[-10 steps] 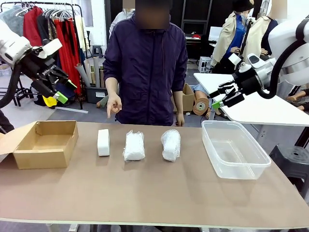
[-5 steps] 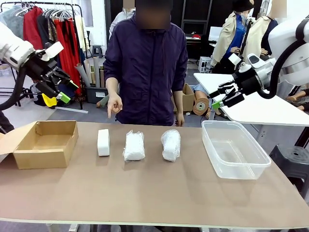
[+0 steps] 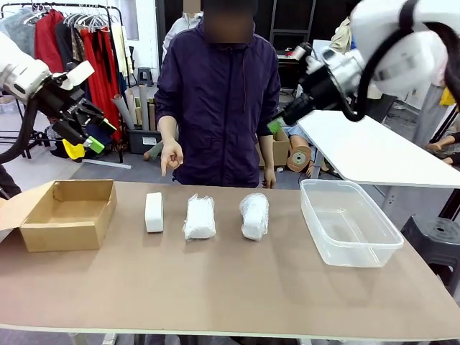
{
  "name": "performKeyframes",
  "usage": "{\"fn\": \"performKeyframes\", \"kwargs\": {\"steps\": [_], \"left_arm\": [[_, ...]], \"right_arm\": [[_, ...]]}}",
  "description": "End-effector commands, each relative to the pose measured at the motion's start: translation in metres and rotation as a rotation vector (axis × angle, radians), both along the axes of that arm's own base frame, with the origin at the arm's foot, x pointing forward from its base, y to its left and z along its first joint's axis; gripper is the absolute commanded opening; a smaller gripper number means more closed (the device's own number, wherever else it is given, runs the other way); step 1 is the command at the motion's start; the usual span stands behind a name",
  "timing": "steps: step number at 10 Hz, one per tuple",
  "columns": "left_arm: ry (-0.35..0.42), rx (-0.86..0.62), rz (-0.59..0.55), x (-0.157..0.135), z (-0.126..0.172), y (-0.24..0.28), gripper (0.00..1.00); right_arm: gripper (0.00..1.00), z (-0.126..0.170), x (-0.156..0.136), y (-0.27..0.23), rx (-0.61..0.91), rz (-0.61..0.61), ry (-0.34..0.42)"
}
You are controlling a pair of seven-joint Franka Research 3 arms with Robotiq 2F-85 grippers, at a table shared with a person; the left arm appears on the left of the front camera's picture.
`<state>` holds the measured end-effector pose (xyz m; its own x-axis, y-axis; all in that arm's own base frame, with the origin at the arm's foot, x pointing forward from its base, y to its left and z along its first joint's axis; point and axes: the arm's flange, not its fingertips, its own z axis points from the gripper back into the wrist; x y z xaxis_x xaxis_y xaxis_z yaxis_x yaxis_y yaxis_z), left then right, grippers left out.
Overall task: Separate and place wrapped and unwrapped clocks.
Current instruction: Pick up the Digital clock indicated by the person.
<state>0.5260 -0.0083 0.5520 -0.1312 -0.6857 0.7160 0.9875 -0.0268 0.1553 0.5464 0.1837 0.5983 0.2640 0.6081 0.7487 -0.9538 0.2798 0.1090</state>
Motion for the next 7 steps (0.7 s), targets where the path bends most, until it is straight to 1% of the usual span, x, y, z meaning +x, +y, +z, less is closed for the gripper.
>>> {"fn": "performKeyframes", "kwargs": {"steps": [1, 2, 3, 4, 5, 6, 7], "left_arm": [[0.004, 0.004, 0.0, -0.005, 0.0, 0.001, 1.0], [0.004, 0.004, 0.0, -0.005, 0.0, 0.001, 1.0], [0.004, 0.004, 0.0, -0.005, 0.0, 0.001, 1.0], [0.004, 0.004, 0.0, -0.005, 0.0, 0.001, 1.0], [0.004, 0.004, 0.0, -0.005, 0.0, 0.001, 1.0], [0.004, 0.004, 0.0, -0.005, 0.0, 0.001, 1.0], [0.004, 0.004, 0.0, -0.005, 0.0, 0.001, 1.0]], "right_arm": [[1.0, 0.033, 0.019, 0.046, -0.138, -0.083, 0.152], [1.0, 0.057, 0.02, 0.079, -0.22, -0.033, 0.234], [1.0, 0.069, 0.022, 0.113, -0.277, -0.045, 0.27], [1.0, 0.077, 0.024, 0.141, -0.359, -0.077, 0.274], [1.0, 0.077, 0.026, 0.167, -0.465, -0.123, 0.274], [1.0, 0.068, 0.029, 0.192, -0.521, -0.155, 0.292], [1.0, 0.057, 0.031, 0.208, -0.572, -0.151, 0.28]]}}
